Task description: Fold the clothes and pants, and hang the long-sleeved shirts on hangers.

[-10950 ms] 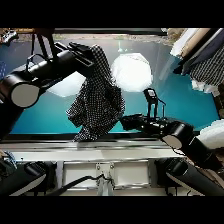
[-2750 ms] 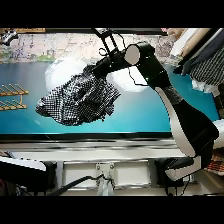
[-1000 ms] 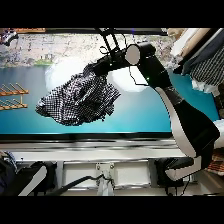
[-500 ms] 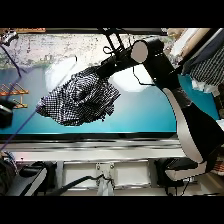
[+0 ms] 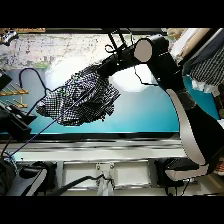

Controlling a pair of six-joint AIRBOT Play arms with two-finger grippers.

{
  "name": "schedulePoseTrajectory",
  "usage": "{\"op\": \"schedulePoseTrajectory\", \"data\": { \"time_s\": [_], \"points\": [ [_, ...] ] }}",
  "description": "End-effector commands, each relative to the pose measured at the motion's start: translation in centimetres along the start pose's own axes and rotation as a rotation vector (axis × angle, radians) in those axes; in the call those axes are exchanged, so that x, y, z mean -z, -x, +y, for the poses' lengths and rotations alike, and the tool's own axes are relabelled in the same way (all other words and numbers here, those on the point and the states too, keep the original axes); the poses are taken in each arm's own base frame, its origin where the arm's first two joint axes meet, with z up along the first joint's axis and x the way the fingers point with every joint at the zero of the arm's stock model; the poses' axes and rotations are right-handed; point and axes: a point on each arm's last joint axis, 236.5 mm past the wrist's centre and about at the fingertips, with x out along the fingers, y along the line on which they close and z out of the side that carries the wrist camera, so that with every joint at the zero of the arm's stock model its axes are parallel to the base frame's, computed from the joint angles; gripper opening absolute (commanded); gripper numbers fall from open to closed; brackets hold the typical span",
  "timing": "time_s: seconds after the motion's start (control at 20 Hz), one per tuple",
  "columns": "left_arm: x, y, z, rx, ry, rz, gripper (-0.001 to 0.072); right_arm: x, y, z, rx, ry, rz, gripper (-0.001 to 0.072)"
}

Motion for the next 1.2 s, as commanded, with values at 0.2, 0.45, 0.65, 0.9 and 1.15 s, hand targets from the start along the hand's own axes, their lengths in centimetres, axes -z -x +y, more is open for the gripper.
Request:
{"op": "schedulePoseTrajectory", "data": {
  "time_s": [0.2, 0.45, 0.65, 0.9, 1.15],
  "points": [
    [-4.1, -4.7, 0.1, 0.099, -0.106, -0.087, 0.0017, 0.3, 1.2, 0.7, -0.013, 0.006, 0.012, 0.0023],
    [-5.6, -10.6, -1.9, 0.334, -0.091, -0.054, 0.0017, -2.4, 4.1, 1.0, 0.007, 0.031, -0.113, 0.0023],
    [-11.0, -14.1, -3.7, 0.555, -0.117, -0.260, 0.0016, -3.4, 6.7, 1.7, 0.010, 0.064, -0.170, 0.0023],
    [-16.0, -19.1, -0.5, 0.681, 0.142, -0.464, 0.0016, -3.3, 7.5, 0.4, 0.078, 0.107, -0.168, 0.0023],
    [-14.1, -23.5, 2.1, 0.822, 0.310, -0.455, 0.0015, -2.9, 7.8, -2.3, 0.199, 0.183, -0.136, 0.0024]
  ]
}}
